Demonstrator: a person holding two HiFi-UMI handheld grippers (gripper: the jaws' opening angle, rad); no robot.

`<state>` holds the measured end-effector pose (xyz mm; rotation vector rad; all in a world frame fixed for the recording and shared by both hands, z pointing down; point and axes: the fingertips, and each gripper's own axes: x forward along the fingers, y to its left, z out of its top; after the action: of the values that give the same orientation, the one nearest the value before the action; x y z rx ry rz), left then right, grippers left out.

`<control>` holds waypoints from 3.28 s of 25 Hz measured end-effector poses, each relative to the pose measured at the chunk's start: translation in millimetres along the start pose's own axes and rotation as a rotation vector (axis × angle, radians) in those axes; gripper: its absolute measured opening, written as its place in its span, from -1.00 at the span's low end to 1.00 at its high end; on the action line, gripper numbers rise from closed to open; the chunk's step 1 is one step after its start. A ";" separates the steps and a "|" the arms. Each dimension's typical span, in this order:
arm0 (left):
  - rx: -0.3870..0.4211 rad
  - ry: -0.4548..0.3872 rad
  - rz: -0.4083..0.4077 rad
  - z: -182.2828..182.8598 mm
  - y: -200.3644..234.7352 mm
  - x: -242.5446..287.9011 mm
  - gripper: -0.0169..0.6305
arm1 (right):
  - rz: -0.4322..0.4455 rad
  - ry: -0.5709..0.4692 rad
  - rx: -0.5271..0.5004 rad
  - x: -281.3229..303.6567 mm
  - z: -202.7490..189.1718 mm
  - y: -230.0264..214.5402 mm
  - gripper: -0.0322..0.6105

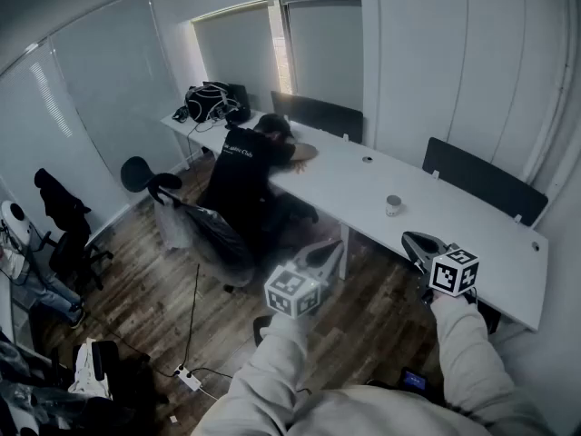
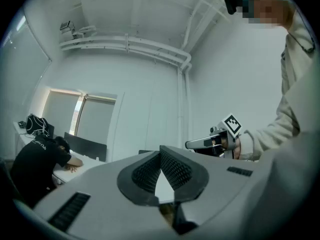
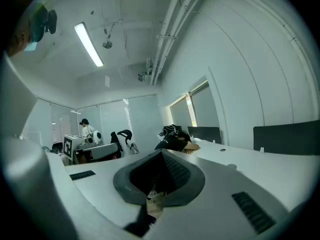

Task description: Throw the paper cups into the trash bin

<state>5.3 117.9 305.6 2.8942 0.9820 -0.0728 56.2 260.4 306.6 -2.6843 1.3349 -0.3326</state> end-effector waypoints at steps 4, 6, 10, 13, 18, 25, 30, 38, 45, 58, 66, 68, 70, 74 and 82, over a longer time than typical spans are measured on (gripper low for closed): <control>0.001 -0.004 0.007 0.5 2.9 6.8 -0.99 | -0.003 0.004 0.000 0.8 -1.2 -8.3 -0.87; 0.001 -0.003 0.005 0.4 1.4 9.2 -0.99 | 0.001 0.010 -0.001 0.1 -2.2 -8.0 -0.87; 0.003 0.002 -0.010 -2.1 -3.9 14.5 -0.99 | -0.005 0.015 -0.004 -2.5 -1.7 -10.0 -0.87; 0.028 -0.001 0.046 -4.2 2.9 12.2 -0.99 | -0.020 0.009 -0.032 -4.0 -2.7 -10.4 -0.87; 0.008 -0.031 0.065 -4.4 5.8 14.3 -0.99 | -0.065 -0.021 -0.052 -8.5 3.9 -16.9 -0.87; 0.022 -0.054 0.053 -3.1 -1.4 19.9 -0.99 | -0.074 -0.039 -0.028 -18.7 3.6 -32.9 -0.87; -0.001 -0.051 0.069 -13.5 2.4 36.7 -0.98 | -0.064 -0.012 -0.054 -26.0 -2.1 -45.9 -0.87; -0.003 0.026 0.041 -29.9 -16.6 106.0 -0.98 | -0.030 0.022 0.016 -52.3 -7.9 -98.7 -0.87; -0.002 0.041 0.076 -28.2 -14.6 139.4 -0.98 | -0.004 0.009 0.050 -64.7 -8.5 -138.1 -0.87; 0.048 0.023 0.021 -39.6 -1.5 188.7 -0.98 | 0.003 0.006 0.036 -45.1 -27.9 -184.1 -0.87; 0.071 0.003 -0.032 -42.0 64.3 262.3 -0.98 | -0.040 0.014 0.040 14.5 -18.7 -247.9 -0.87; 0.060 0.002 -0.033 -41.6 89.5 280.2 -0.98 | -0.039 0.018 0.036 38.5 -9.6 -260.7 -0.87; 0.052 0.007 -0.036 -42.7 115.5 298.3 -0.98 | -0.041 0.023 0.035 62.3 -0.8 -274.8 -0.87; 0.032 0.024 -0.073 -48.1 169.7 337.9 -0.98 | -0.075 0.027 0.061 112.7 12.1 -313.0 -0.87; 0.025 0.062 -0.188 -56.2 275.1 422.6 -0.98 | -0.188 0.015 0.098 202.8 29.1 -382.9 -0.87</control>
<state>508.9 161.6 348.9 2.8336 1.2703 -0.0070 477.4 329.4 386.7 -2.7343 1.0419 -0.4264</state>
